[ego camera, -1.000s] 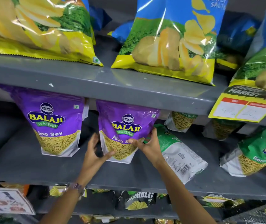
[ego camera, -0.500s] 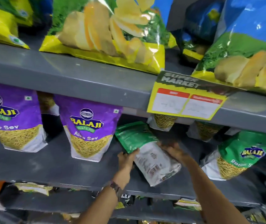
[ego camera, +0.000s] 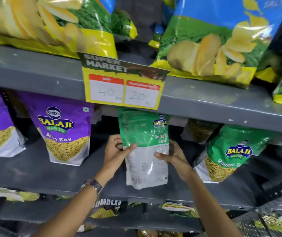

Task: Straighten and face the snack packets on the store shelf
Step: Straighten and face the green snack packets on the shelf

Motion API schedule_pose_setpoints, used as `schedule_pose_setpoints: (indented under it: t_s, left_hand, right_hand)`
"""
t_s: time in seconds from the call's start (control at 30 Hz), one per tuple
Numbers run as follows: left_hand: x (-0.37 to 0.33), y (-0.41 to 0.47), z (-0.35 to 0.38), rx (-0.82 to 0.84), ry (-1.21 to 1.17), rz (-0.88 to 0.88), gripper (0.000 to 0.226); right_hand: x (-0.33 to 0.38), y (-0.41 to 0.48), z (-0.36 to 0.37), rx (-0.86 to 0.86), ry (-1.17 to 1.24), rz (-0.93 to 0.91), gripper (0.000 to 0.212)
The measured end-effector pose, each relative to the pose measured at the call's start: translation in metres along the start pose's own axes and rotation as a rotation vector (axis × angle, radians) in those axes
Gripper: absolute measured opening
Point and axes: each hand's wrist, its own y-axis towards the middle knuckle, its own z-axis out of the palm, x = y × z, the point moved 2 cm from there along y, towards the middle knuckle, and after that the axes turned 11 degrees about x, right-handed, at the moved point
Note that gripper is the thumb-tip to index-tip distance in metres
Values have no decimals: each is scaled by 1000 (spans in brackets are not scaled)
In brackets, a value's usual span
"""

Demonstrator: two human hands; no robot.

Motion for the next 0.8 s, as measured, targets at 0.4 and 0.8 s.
schedule_pose_setpoints:
  t_s: [0.4, 0.8]
  left_hand:
    - [0, 27, 32, 124, 242, 166, 43]
    - [10, -23, 47, -169, 212, 240, 52]
  right_hand:
    - [-4, 5, -39, -57, -33, -43, 76]
    - [34, 3, -43, -36, 116, -243, 53]
